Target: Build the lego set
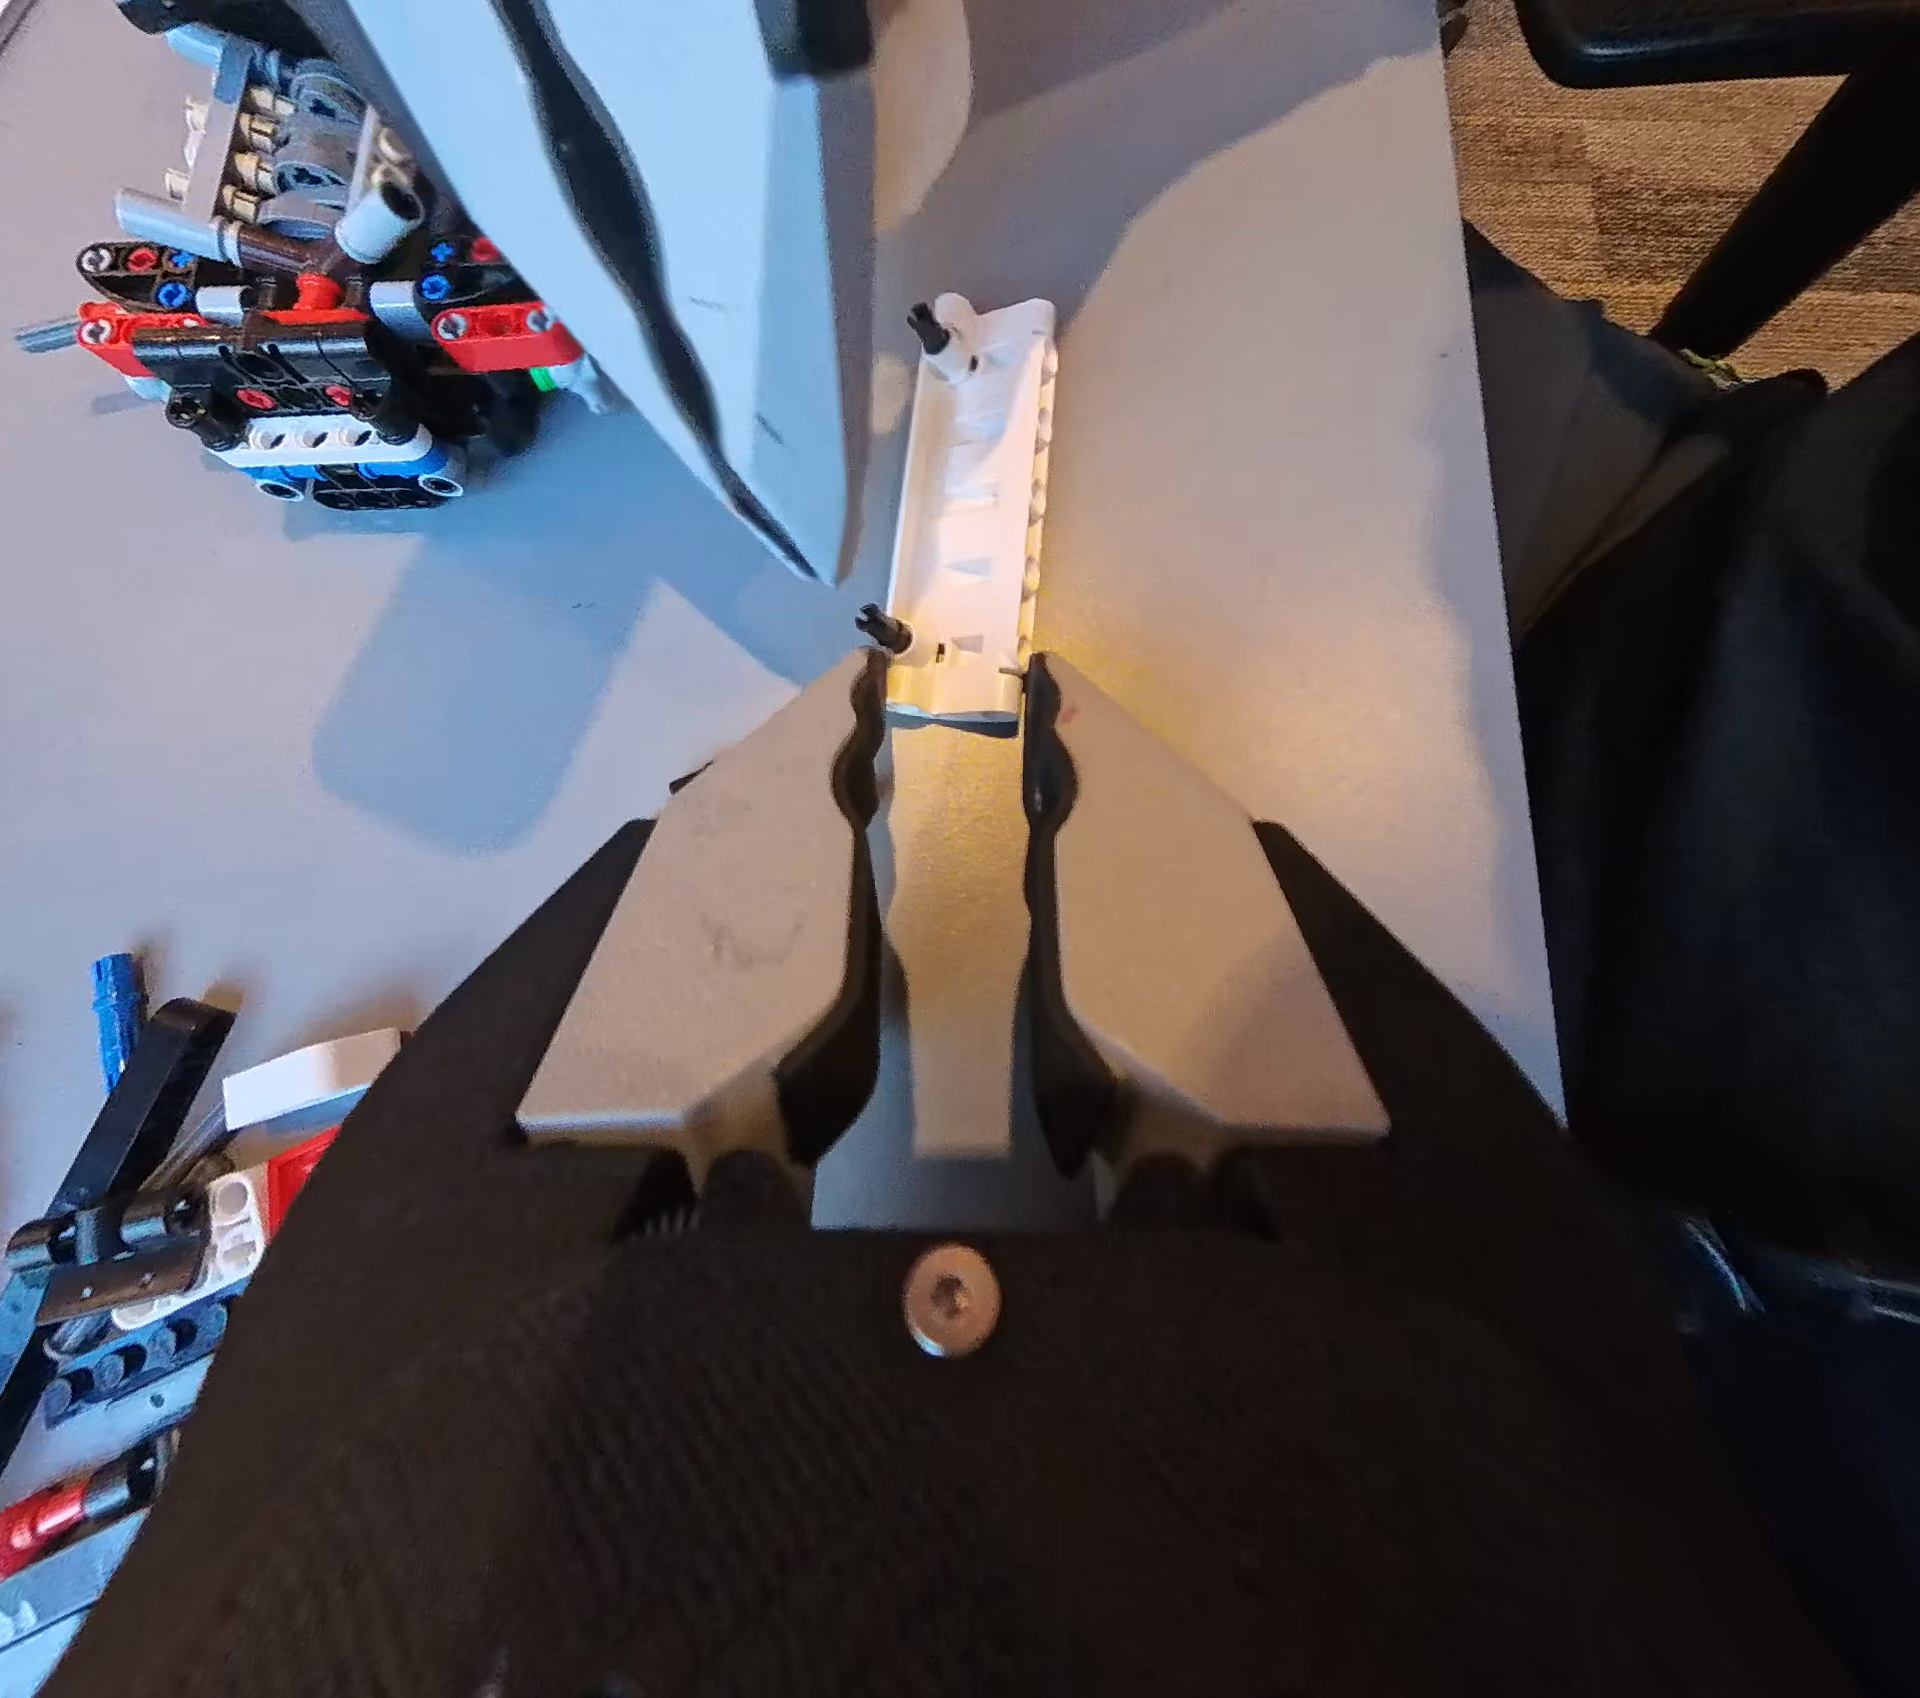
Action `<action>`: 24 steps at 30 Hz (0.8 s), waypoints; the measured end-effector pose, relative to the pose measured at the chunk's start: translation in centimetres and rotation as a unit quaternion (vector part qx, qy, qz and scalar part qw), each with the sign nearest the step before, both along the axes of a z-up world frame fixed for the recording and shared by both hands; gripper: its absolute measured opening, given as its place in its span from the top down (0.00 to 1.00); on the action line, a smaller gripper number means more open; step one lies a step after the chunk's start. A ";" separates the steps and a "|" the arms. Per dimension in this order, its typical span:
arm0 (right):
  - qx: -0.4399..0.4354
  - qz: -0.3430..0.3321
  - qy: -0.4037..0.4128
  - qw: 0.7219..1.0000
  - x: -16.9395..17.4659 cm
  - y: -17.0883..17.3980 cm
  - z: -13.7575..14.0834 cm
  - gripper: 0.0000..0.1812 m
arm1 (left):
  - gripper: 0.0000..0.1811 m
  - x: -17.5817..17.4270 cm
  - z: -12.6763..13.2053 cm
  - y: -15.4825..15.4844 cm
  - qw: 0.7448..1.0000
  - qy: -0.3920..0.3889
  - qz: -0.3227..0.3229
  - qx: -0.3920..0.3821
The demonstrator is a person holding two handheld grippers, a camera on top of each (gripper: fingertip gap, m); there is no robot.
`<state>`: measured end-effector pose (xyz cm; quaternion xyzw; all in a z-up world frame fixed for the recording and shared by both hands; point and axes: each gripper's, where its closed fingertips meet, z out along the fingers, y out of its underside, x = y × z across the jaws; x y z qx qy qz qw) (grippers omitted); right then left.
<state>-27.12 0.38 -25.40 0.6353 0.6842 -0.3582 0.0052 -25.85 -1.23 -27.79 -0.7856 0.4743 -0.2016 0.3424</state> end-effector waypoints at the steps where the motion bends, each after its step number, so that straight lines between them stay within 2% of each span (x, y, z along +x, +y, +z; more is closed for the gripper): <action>1: 0.013 0.006 -0.005 1.000 0.1 -0.2 -0.5 1.00 | 0.87 0.0 0.0 0.0 1.000 0.000 0.000 0.000; 5: 0.061 0.027 -0.027 0.997 0.6 -0.6 -1.8 1.00 | 0.87 0.0 0.0 0.1 1.000 -0.002 0.002 -0.003; 7: 0.081 0.023 -0.016 0.996 0.4 -0.1 -1.5 1.00 | 0.87 0.0 0.0 0.1 1.000 0.001 0.002 0.001; 10: 0.033 0.004 0.011 0.999 -0.5 -0.5 -0.1 1.00 | 0.87 0.0 0.0 0.1 1.000 0.002 0.002 0.003; 13: 0.065 0.022 -0.015 0.998 0.0 -0.5 -1.3 1.00 | 0.87 0.1 0.0 -0.2 1.000 -0.003 -0.006 -0.005; 15: 0.082 0.023 -0.006 0.996 -0.3 -0.2 -0.7 1.00 | 0.87 0.1 0.0 0.0 1.000 0.001 -0.002 0.001; 17: 0.060 0.017 0.015 0.998 -0.8 -0.6 0.3 1.00 | 0.87 0.1 0.0 0.0 1.000 0.002 -0.002 0.004; 19: 0.067 0.029 -0.020 0.997 -0.1 -0.9 -1.4 1.00 | 0.87 0.2 0.0 -0.3 1.000 -0.003 -0.010 -0.004; 23: 0.076 0.011 0.010 0.997 -0.6 -0.2 0.2 1.00 | 0.87 0.1 0.0 0.0 1.000 0.004 -0.001 0.006; 24: 0.068 0.017 0.000 0.998 -0.4 -0.6 -0.3 1.00 | 0.87 0.1 0.0 -0.1 1.000 0.004 -0.003 0.007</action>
